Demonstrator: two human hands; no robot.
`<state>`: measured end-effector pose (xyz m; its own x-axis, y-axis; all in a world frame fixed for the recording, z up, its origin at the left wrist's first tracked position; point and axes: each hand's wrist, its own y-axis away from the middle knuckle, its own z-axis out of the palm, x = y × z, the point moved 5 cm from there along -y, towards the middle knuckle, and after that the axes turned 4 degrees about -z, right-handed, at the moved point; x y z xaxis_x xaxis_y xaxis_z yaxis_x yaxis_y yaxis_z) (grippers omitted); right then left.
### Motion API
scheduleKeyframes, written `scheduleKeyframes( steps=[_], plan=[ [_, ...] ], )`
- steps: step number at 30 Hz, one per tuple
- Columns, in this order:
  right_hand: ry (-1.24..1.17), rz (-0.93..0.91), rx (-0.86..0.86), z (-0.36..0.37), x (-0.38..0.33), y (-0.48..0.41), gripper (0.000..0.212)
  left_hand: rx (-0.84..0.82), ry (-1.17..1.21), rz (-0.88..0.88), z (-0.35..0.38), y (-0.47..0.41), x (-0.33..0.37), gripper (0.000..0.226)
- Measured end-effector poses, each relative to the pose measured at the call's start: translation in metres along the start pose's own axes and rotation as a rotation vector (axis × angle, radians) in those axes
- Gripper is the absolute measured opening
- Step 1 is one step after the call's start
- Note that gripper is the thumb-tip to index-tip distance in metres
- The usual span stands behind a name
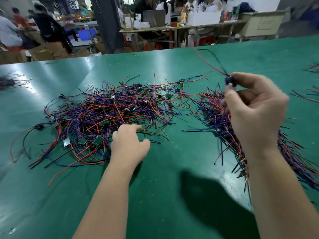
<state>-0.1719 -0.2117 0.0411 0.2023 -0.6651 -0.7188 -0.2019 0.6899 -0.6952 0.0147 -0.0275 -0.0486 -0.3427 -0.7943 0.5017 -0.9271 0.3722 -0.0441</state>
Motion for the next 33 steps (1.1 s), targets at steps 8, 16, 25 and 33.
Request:
scheduleKeyframes(
  steps=[8,16,25,33],
  plan=[
    [0.698,0.093,-0.175,-0.001,0.021,-0.002,0.028,-0.001,-0.025,-0.034,-0.001,0.0,-0.005,0.013],
    [0.33,0.066,-0.346,0.036,0.013,0.02,0.016,0.044,0.405,0.031,-0.003,0.0,0.008,0.004],
    [0.304,0.103,-0.668,0.065,0.016,0.048,0.016,0.203,0.247,0.16,-0.014,0.001,0.008,0.023],
    [0.335,0.098,-0.745,0.067,0.021,0.052,0.015,0.231,-0.127,-0.307,-0.025,-0.011,-0.046,0.056]
  ],
)
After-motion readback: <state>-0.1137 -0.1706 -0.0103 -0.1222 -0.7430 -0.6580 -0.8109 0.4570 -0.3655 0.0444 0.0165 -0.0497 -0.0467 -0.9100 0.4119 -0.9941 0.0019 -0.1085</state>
